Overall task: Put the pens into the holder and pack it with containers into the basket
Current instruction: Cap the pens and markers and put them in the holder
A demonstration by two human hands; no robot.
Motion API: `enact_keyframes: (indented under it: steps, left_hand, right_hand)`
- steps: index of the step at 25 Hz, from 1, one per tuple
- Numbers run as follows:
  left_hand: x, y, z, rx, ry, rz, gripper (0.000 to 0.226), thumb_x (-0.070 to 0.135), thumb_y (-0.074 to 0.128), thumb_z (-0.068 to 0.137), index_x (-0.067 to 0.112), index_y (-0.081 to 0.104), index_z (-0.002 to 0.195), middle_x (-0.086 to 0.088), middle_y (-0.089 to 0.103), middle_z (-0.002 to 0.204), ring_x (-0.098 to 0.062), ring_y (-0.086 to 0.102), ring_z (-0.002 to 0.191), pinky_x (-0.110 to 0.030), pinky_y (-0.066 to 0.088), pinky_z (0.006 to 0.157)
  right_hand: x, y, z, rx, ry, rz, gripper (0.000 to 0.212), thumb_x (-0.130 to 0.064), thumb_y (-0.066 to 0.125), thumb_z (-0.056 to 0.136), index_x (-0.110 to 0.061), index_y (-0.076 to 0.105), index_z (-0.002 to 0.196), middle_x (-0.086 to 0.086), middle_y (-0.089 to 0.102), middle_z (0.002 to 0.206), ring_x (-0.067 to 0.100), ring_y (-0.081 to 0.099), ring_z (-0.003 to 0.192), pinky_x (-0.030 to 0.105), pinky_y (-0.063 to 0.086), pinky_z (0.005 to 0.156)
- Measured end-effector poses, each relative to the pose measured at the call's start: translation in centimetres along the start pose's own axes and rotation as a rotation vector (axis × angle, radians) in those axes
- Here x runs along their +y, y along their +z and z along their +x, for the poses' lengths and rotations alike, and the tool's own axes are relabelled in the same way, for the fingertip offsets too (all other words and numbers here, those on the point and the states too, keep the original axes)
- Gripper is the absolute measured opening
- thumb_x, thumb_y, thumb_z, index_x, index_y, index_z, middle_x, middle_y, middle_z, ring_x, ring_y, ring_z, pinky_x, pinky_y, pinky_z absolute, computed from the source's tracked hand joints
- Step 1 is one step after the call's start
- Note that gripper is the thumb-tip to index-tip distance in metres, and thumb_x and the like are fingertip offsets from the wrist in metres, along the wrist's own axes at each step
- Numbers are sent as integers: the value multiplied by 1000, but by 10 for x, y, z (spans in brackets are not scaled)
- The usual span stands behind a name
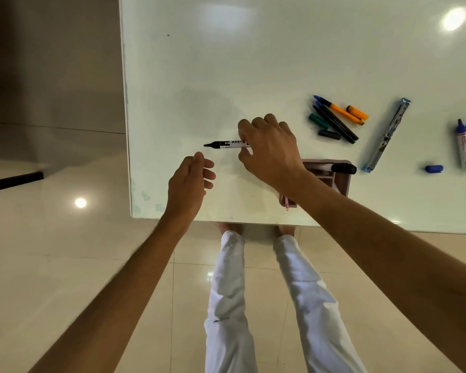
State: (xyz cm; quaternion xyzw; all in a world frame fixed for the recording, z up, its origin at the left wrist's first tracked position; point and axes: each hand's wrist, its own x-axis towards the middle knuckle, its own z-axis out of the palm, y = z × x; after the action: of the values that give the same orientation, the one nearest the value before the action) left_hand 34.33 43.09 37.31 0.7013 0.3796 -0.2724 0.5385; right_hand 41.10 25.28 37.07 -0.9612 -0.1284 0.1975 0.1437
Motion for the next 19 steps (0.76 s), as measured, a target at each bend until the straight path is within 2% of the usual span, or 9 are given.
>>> enact_keyframes:
  steps: [2,4,5,7,9,11,13,16,19]
  left_hand:
    - [2,5,-1,-16,16,22,40,42,44,113,14,71,106,4,73,86,-12,65,73,-22,49,68]
    - [7,13,0,-29,55,69,31,36,50,111,11,69,108,5,73,89,-13,66,77,-17,49,66]
    - [11,20,1,-29,83,118,27,34,54,109,12,68,109,5,73,90,-16,68,80,-20,50,67]
    - [19,33,6,0,186,343,26,40,55,107,16,62,115,3,73,92,-22,70,86,-31,51,73]
    - [27,51,10,64,334,641,33,45,53,106,20,53,128,0,70,103,-24,69,93,-35,51,75]
    - [36,67,15,86,524,829,43,42,57,105,26,46,143,-8,62,120,-28,68,99,-39,57,73]
    - [46,84,26,87,667,956,52,36,63,103,28,44,151,-14,54,131,-32,67,103,-41,58,73]
    - [56,107,46,46,700,1062,49,26,65,104,26,49,150,-14,50,139,-30,63,114,-41,59,84]
    - [50,118,54,56,705,1019,37,12,62,104,18,59,141,-12,56,129,-25,62,113,-32,51,84]
  right_hand:
    - [9,-20,-14,70,44,115,15,-24,66,95,-16,63,107,0,69,87,21,57,85,35,48,74]
    - [27,-44,-29,128,107,248,17,-29,68,97,-18,69,110,-3,73,91,15,62,84,32,52,74]
    - [38,-56,-36,150,148,311,18,-31,70,97,-19,71,110,-6,73,92,10,63,81,30,54,73]
    - [61,-74,-50,182,239,407,17,-33,74,94,-22,76,107,-11,72,88,1,62,75,18,51,72]
    - [82,-88,-65,204,323,474,18,-34,77,92,-23,78,106,-12,74,90,3,65,78,14,48,72]
    - [96,-97,-79,220,379,530,21,-36,77,92,-23,79,109,-12,76,96,4,68,82,10,49,75]
    - [108,-101,-93,239,409,549,23,-36,78,92,-22,79,111,-13,75,98,-4,67,82,0,44,77]
    - [121,-104,-111,230,419,553,25,-38,77,92,-23,77,112,-17,72,95,-7,65,82,-4,43,78]
    - [126,-105,-126,222,411,560,26,-37,76,93,-22,76,114,-19,69,95,-7,63,80,-4,43,75]
